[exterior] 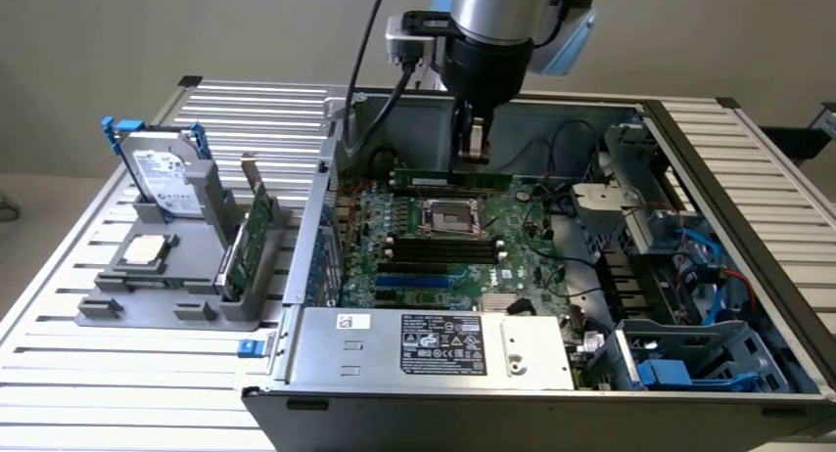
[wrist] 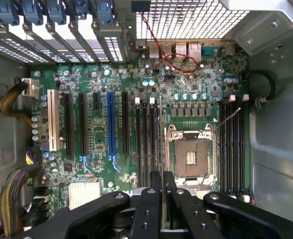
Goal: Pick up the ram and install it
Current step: 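Insert the ram into the slot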
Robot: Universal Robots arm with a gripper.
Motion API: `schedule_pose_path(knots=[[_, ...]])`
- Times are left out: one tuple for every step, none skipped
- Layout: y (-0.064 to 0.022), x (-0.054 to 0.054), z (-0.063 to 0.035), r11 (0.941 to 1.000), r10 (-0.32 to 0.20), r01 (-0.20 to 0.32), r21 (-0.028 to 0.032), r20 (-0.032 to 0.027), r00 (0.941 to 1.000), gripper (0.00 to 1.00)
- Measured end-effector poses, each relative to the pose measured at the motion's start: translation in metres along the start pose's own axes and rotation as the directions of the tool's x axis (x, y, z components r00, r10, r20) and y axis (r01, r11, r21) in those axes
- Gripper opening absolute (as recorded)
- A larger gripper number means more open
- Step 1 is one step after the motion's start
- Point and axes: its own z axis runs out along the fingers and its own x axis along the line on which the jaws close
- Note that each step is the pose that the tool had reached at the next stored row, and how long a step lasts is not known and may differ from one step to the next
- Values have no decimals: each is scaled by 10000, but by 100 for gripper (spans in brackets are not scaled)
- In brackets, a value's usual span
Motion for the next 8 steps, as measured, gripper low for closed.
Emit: schedule_pose_path(knots=[[-1, 1, 18, 10000, -1, 1, 0, -1, 10000, 14], [-1, 2, 36, 10000, -2, 2, 0, -1, 10000, 14], [-2, 3, 55, 10000, -3, 3, 0, -2, 10000, 14], [-3, 3, 73, 10000, -2, 2, 1, 0, 10000, 14], [-4, 6, 92, 10000, -3, 3, 1, 1, 10000, 14], [-5, 13, 110, 10000, -8, 8, 1, 0, 10000, 14], [-6, 22, 127, 10000, -18, 18, 0, -1, 10000, 14], [-8, 32, 145, 10000, -31, 31, -1, -2, 10000, 14]])
